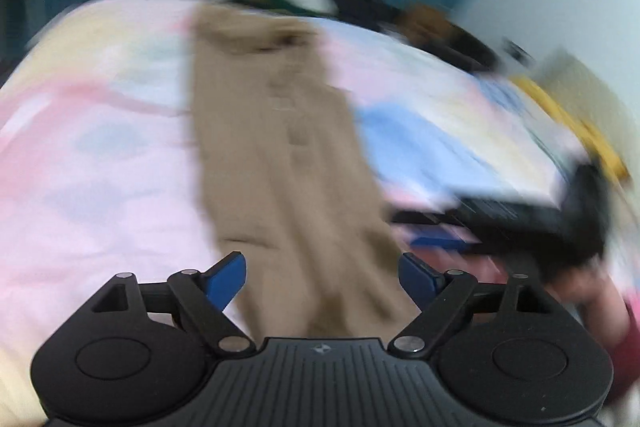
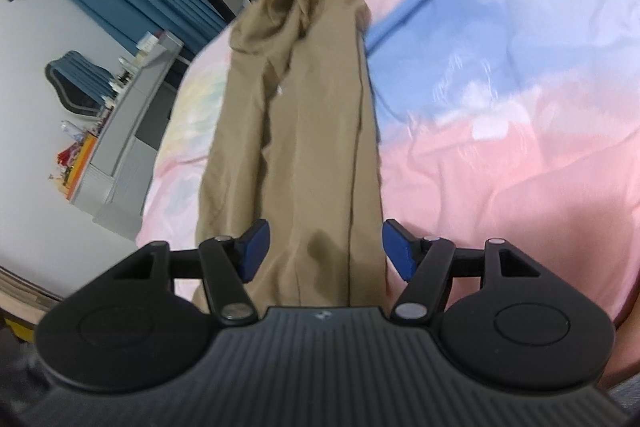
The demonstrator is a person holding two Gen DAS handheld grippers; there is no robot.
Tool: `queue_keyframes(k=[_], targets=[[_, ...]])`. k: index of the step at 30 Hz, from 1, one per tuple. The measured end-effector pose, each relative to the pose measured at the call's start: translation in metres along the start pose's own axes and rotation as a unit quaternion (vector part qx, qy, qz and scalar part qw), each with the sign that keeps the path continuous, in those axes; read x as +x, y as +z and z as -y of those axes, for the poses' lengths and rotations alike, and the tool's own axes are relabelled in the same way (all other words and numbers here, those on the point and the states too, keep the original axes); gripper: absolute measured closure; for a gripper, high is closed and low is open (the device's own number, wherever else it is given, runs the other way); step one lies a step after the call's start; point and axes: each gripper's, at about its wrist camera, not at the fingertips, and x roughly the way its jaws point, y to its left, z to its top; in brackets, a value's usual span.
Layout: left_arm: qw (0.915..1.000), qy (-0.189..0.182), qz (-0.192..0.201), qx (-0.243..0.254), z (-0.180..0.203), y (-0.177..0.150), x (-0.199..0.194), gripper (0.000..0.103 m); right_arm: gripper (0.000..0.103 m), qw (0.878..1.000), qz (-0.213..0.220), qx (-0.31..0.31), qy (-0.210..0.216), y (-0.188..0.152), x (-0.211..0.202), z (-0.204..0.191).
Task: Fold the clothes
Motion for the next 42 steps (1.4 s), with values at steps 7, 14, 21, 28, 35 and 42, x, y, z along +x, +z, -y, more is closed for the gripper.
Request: queue_keyframes(k=[7,14,21,28,35,42], targets=[[0.986,-0.011,-0.079,-0.147,-0.055,0.008,0.036,0.025,0.038,0.997,-0.067,0.038,0.023,-0.003,0.023,0.01],[0.9866,-0.069,-0.123,-0.082,-0.026,-0.01,0.041,0.033,0.039,0.99,-0.119,0.031,0.063,-0.019,0.019,-0.001],[0.987,-0.05,-0.129,-0.081,-0.029,-0.021,0.035,0.065,0.064,0.992,-0.124,0.008,0.023,-0.053,0.006,-0.017],[0.9873,-0.081,-0.08,-0.111,-0.043,-0.016,0.02,0.093,0.089,0.995,-0.086,0.029,0.03,-0.047,-0.003,-0.017],[0.9857,-0.125,0.014,-0.113,-0.025,0.022,-0.049,0.096,0.092,0.994,0.003,0.038,0.103,-0.013,-0.062,-0.034],[0.9826,-0.15,0.086,-0.068,0.031,0.048,-0.126,0.098,0.093,0.981,0.086,-0.021,0.174,0.019,-0.131,-0.073]])
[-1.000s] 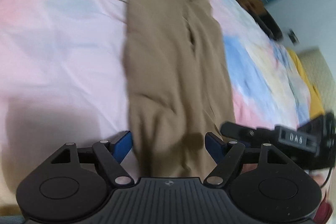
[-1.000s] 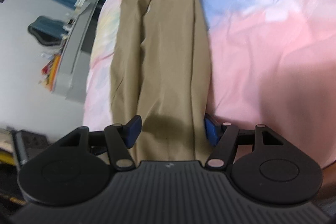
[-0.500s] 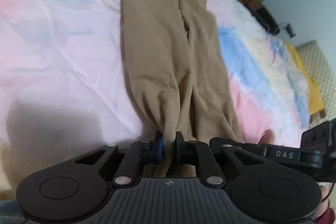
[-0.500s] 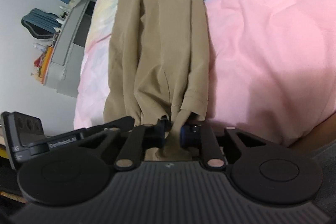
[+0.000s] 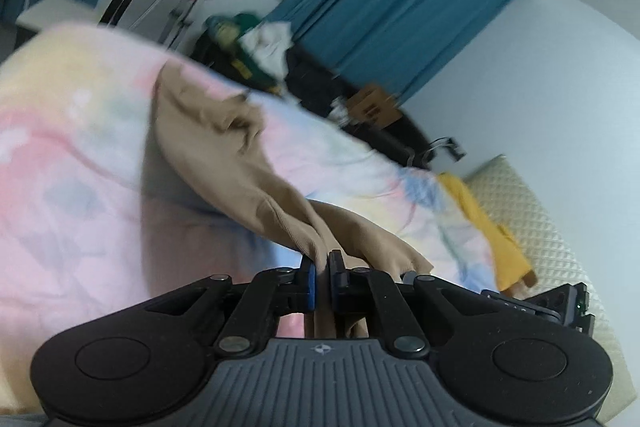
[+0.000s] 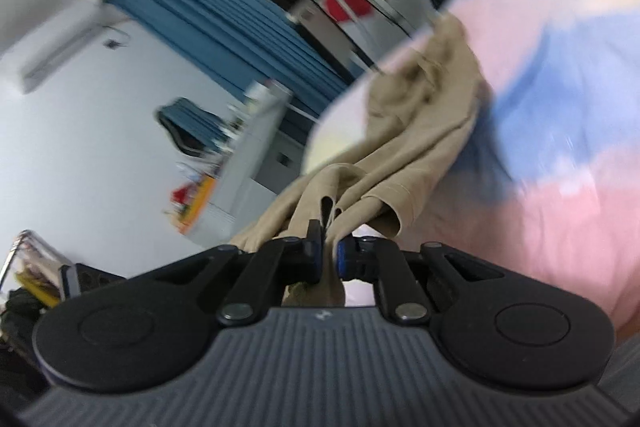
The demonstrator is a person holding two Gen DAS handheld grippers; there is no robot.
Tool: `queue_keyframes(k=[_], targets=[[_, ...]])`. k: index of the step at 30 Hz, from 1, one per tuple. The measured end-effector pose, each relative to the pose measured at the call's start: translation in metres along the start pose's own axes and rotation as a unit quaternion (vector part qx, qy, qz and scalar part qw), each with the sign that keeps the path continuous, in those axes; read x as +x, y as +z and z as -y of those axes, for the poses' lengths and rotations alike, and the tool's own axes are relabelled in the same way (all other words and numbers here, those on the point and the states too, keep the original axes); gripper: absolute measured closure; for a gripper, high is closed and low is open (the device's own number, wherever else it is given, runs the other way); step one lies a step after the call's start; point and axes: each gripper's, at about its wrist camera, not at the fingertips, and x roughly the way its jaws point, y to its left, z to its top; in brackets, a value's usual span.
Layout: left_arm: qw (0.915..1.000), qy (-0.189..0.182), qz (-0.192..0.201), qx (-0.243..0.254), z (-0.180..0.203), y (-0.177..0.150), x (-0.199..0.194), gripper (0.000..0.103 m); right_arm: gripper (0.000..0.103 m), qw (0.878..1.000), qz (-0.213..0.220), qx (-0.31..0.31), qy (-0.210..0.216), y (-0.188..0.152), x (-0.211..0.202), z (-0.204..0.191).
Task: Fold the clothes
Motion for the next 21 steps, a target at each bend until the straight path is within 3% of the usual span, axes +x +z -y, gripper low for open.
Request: queue_keyframes(k=[5,11,16,21], targets=[[0.9993,-0.014,-0.001,0.036,0.032,-0.061,-0.043,0.098,0.093,0.999,0.007,-0.05,0.02,-0.02,-0.05,-0.019],[0.999,-0.001,-0.041,0.021,0.022,-0.145,-0.059,0.098,0.093,0.999,-0.029,-0.011,0.018,-0.085,-0.092,0.019],[0.9991,0.0,0.0,0.043,0.022,-0.144,-0.059,0.098,0.093,0.999,-0.022,-0.031,0.017,-0.091,-0.095,0.027],[0.9966,0.007,0.03,0.076,0.031,-0.101,-0.042,0.098,0.093,0.998,0.003,-0.058,0.015,-0.06,-0.079,0.015]])
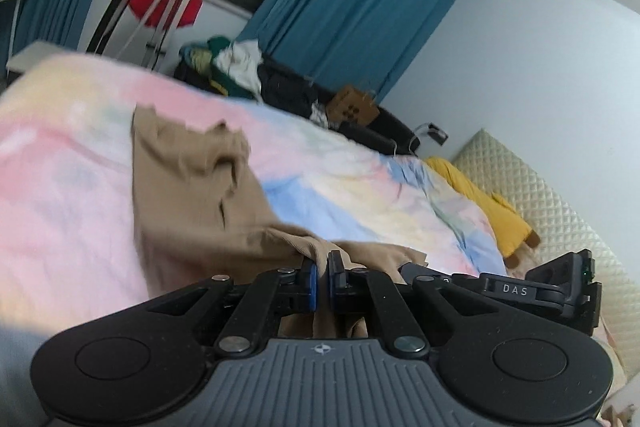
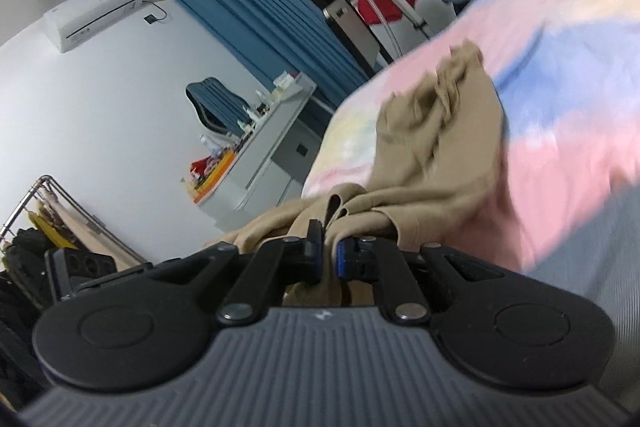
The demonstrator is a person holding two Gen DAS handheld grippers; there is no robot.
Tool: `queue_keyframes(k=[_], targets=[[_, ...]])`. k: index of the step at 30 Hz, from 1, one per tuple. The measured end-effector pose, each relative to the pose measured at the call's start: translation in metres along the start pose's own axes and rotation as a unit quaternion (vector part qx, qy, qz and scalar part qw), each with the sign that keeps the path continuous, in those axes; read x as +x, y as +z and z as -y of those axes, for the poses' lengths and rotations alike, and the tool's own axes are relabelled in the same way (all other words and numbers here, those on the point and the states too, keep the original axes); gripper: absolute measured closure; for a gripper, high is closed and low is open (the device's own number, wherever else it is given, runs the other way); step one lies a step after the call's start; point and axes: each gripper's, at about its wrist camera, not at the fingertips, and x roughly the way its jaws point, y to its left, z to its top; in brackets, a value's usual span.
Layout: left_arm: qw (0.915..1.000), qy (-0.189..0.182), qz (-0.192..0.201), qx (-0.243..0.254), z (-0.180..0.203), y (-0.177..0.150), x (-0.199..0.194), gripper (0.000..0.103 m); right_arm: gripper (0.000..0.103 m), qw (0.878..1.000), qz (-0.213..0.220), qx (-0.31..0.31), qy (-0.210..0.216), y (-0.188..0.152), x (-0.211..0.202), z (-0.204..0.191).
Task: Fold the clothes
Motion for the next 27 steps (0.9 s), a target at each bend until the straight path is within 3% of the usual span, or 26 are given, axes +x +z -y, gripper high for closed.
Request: queue_keyframes(k=[7,13,17,21,27], targets=[[0.9989,0.023,0.038,0.013,-0.026,0.097,0.073,0.097,0.093,0.999,0.03,-0.025,-0.009,0.074,0.061,0.003],[0.9971,0.056,0.043,0.028,-0.077,0.156,0.159,0.097,0.093,0.998,0.04,-0.016,-0.039,0.129,0.137,0.037],[0.9956,0.085,0.025,0.029,-0.121,0.169,0.228,0.097,0.093,0.997,0.03,0.0,-0.073,0.148,0.194,0.077],[0.9933,0.114,-0.018,0.008,-0.174,0.162,0.292,0.096,0.093,0.995,0.006,0.021,-0.102,0.147,0.245,0.124],[0.9897,0.13,-0.059,-0.008,-0.227,0.149,0.343,0.095,0.092,0.989,-0.029,0.028,-0.141,0.138,0.291,0.167]])
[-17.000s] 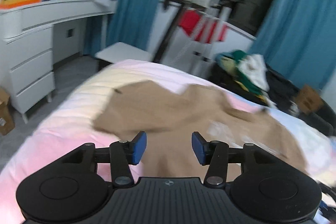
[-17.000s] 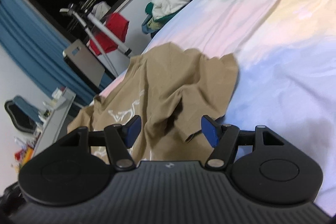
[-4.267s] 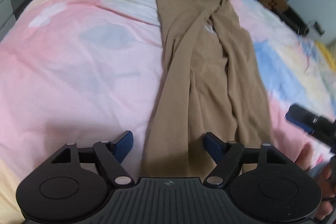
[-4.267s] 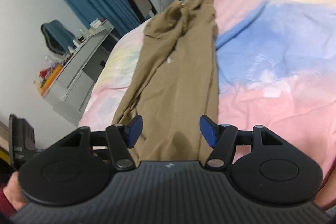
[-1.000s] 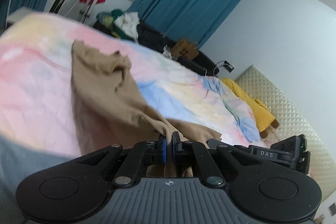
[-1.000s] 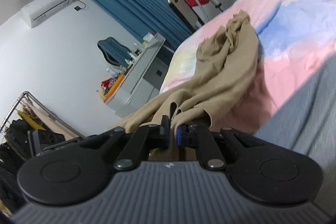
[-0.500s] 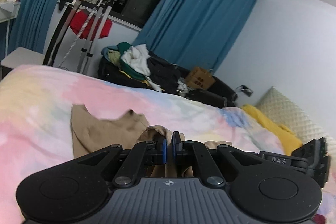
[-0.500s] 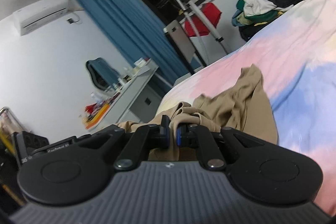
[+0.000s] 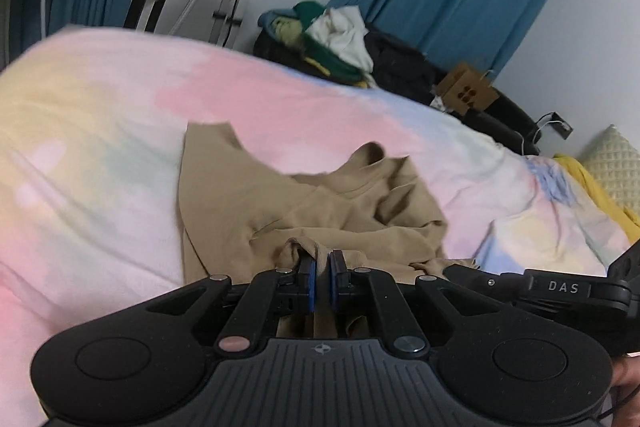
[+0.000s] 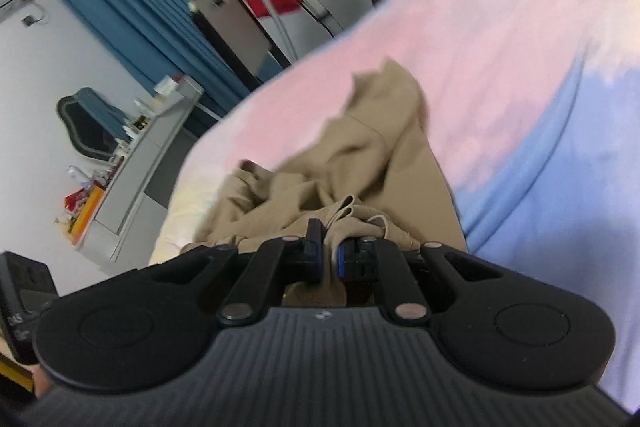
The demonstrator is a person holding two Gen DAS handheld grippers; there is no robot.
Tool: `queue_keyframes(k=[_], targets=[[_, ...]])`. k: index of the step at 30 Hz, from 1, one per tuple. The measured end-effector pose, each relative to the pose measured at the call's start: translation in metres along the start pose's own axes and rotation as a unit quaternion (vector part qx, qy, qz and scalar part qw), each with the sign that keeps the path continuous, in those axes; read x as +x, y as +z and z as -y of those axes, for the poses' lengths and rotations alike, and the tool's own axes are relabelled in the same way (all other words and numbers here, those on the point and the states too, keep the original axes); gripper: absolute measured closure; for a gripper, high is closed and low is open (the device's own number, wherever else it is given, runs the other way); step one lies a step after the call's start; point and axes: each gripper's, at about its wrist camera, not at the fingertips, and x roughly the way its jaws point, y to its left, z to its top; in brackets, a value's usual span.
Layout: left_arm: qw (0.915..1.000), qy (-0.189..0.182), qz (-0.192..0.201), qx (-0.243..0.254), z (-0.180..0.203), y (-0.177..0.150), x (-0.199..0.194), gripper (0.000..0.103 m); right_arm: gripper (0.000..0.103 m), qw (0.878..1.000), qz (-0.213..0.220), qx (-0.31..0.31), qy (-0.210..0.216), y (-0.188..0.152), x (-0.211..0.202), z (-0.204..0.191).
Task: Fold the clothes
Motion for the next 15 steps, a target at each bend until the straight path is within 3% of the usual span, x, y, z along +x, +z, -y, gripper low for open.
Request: queue_keyframes(k=[5,7,9,11,14,15], targets=[[0.9998,0.01,0.002,0.015,0.002,-0.007,0.003,0.092,0.091,1.0,-0.011,0.008,-0.002,0.001,0.011,0.007],[0.9995,0.015,0.004,0.026,0.009,-0.01,-0.004,0.085,0.09,1.0,-0.01,0.004,0.0,-0.001,0.007,0.006],[0.9992,0.025,0.013,0.028,0.015,-0.012,-0.016,0.056,0.087,1.0,-0.013,-0.007,0.001,-0.002,0.001,0.0],[0.9985,0.036,0.027,0.031,0.021,-0.014,-0.029,0.039,0.067,1.0,-0.015,-0.024,0.006,-0.004,-0.007,-0.008],[0.9969,0.046,0.043,0.048,0.032,-0.021,-0.05,0.036,0.037,0.998,-0.004,-0.053,0.013,-0.007,-0.022,-0.022],[0.9966,0.048,0.043,0.051,0.034,-0.023,-0.056,0.036,0.036,0.998,0.005,-0.064,0.014,-0.009,-0.029,-0.026]])
